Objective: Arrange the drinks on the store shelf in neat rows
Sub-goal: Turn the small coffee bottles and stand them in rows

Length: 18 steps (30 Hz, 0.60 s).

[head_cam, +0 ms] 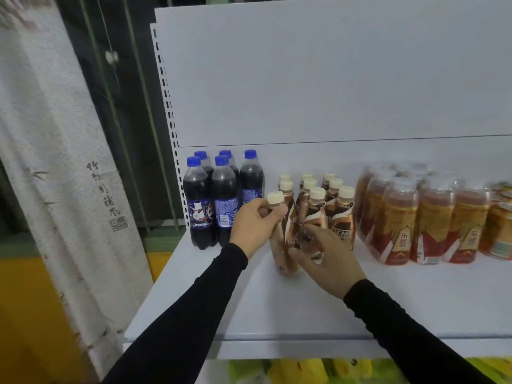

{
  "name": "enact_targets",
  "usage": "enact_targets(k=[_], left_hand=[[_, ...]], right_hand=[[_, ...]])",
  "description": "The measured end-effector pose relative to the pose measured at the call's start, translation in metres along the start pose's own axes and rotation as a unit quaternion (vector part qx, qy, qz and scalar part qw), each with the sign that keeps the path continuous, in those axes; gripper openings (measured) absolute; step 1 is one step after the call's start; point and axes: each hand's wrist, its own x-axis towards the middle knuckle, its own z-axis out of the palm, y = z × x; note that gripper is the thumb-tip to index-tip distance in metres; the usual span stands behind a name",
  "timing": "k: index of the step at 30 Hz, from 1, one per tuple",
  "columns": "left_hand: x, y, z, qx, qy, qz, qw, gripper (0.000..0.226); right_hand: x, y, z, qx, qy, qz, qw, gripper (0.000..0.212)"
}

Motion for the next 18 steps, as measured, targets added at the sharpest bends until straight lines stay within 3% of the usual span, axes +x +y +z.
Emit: enact_targets(k=[4,10,18], left_hand=[[-0.007,0.001,-0.015,-0.054,-0.006,-0.007,0.999,0.047],[-0.012,-0.006,-0.032,-0.107,-0.008,-0.003,0.994,0.03],[-0.015,-0.016,-0.048,-0.233,-0.126,-0.061,0.962,0.029]], right_hand=[[-0.002,-0.015,0.013,0.152,-0.042,0.056,0.986,0.056],[0.004,-0.022,0.03,0.276,-0.064,0.106,0.953,0.066],[-0.001,-0.028,0.039,0.434,-0.109,0.106,0.888,0.043]])
